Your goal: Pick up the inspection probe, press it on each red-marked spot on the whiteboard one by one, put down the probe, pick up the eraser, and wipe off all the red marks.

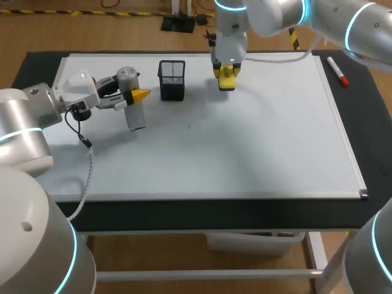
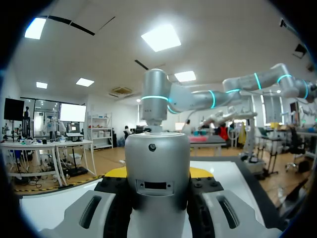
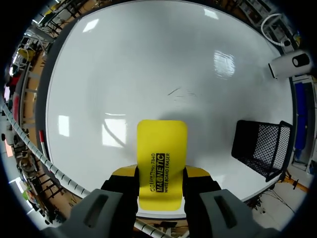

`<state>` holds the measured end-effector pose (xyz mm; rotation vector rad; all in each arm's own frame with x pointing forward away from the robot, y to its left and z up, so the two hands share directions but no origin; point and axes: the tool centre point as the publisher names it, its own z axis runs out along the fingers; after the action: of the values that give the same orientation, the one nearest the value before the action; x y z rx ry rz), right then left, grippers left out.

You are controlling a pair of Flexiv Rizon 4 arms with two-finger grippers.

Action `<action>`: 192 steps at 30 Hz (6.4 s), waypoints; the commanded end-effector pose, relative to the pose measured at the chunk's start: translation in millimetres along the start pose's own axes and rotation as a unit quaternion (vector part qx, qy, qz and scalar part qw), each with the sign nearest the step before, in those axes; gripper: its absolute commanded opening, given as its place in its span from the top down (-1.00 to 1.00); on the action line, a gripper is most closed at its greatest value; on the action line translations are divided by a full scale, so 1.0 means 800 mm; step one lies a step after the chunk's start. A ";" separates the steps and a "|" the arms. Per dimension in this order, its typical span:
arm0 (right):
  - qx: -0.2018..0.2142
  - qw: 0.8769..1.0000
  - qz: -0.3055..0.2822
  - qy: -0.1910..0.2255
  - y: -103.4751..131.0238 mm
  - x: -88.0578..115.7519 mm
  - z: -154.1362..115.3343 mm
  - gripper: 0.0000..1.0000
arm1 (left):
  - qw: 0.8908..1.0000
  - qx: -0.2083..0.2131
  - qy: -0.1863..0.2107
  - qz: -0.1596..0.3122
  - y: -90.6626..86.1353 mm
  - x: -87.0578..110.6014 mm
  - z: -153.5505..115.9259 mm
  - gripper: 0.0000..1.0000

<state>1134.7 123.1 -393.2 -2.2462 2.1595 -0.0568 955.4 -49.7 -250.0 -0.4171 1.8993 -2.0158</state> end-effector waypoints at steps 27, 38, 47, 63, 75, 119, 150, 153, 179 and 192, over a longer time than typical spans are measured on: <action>-0.042 0.999 0.012 0.002 -0.065 -0.008 0.030 1.00 | 1.000 0.001 0.000 0.001 0.000 0.000 -0.001 1.00; -0.039 0.999 0.020 0.001 -0.067 -0.007 0.036 1.00 | 1.000 0.001 0.000 0.001 0.000 0.000 -0.001 1.00; -0.041 0.999 0.021 0.002 -0.068 -0.005 0.041 1.00 | 1.000 0.001 0.000 0.001 0.000 0.000 -0.001 1.00; -0.046 0.999 0.019 0.009 -0.068 -0.006 0.046 0.84 | 1.000 0.001 0.000 0.001 0.000 0.000 -0.001 1.00; -0.046 0.997 0.064 -0.001 -0.065 0.010 0.036 -1.00 | 1.000 0.001 0.000 0.001 0.000 0.000 -0.001 1.00; -0.202 0.817 0.496 -0.214 -0.017 0.120 -0.098 -1.00 | 1.000 0.001 0.000 0.001 0.000 0.000 -0.001 1.00; -0.183 0.769 0.554 -0.261 0.030 0.145 -0.164 -1.00 | 1.000 0.001 0.000 0.001 0.000 0.000 -0.001 1.00; -0.183 0.769 0.554 -0.261 0.030 0.145 -0.164 -1.00 | 1.000 0.001 0.000 0.001 0.000 0.000 -0.001 1.00; -0.183 0.769 0.554 -0.261 0.030 0.145 -0.164 -1.00 | 0.999 -0.011 0.031 -0.003 -0.023 -0.023 0.020 1.00; -0.183 0.769 0.554 -0.261 0.030 0.145 -0.164 -1.00 | 0.993 0.003 0.115 0.024 -0.074 -0.056 0.057 1.00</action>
<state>1110.4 7.8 -263.5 -0.5310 2.8040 0.9339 1000.7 -66.7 -193.3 -0.2320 1.9517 -2.0722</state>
